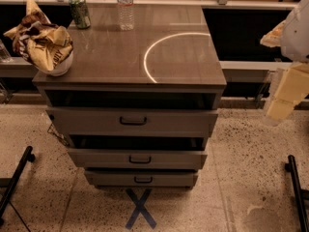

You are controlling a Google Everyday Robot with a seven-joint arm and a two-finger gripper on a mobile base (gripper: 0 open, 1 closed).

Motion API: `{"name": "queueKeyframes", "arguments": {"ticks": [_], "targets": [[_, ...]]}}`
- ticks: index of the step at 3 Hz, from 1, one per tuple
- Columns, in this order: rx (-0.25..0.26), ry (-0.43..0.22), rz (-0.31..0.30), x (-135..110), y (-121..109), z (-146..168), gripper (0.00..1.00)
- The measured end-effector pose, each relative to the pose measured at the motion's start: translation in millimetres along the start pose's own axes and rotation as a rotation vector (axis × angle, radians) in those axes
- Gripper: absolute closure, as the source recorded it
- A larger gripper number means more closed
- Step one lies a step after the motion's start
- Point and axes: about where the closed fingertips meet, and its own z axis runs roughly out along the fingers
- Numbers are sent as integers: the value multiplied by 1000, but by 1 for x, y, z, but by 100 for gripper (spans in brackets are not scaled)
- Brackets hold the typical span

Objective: Open middle drawer

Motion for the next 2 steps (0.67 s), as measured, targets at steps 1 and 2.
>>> {"name": "queueKeyframes", "arguments": {"ticks": [1, 2], "targets": [[0, 0, 0, 0, 0, 0, 0], [-6, -19, -4, 4, 8, 7, 0]]}}
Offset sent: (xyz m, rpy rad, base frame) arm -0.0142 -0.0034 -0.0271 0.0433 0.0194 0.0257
